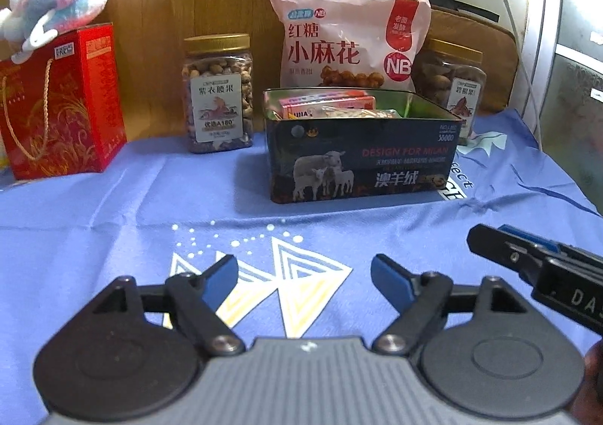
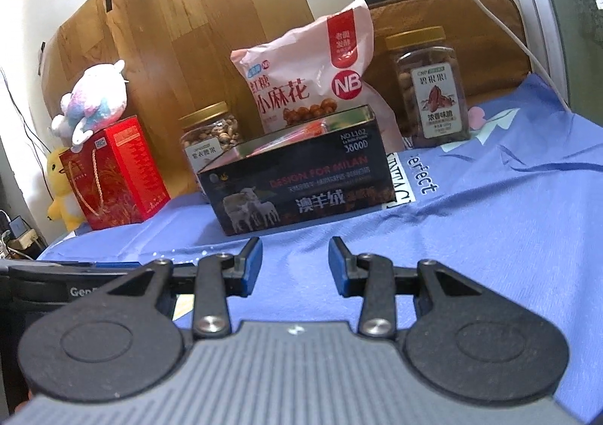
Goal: Organize snacks
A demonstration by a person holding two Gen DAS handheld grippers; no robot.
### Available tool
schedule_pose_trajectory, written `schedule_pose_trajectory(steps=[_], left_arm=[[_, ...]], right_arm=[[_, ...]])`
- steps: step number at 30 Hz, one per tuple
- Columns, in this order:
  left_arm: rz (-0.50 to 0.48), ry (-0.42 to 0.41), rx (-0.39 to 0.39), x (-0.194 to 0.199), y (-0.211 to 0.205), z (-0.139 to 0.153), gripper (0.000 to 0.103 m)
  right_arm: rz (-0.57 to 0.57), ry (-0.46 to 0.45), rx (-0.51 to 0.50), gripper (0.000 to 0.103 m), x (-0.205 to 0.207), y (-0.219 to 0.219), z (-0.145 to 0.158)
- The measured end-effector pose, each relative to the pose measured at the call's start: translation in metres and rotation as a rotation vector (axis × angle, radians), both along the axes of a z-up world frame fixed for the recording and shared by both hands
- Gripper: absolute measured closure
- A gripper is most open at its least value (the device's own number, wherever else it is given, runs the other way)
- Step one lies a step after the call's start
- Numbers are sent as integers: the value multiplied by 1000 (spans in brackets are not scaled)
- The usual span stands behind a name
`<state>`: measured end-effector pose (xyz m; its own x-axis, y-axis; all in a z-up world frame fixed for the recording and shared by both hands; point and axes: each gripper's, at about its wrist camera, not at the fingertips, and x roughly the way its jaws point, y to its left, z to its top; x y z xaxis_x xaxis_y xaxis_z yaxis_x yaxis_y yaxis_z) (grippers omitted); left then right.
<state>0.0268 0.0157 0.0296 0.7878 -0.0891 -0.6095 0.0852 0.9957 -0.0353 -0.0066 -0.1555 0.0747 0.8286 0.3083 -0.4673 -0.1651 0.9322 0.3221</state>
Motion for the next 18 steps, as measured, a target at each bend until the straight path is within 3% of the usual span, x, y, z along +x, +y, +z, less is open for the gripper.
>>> schedule_pose_trajectory(steps=[4,18], left_arm=[[16,-18,24,-3,1,0,8],[38,-48,72,4,-2,-5,0]], right_arm=[[-13,-33,-13,60,-6,3,3],[-72,-70,-7,55,-3,-5,3]])
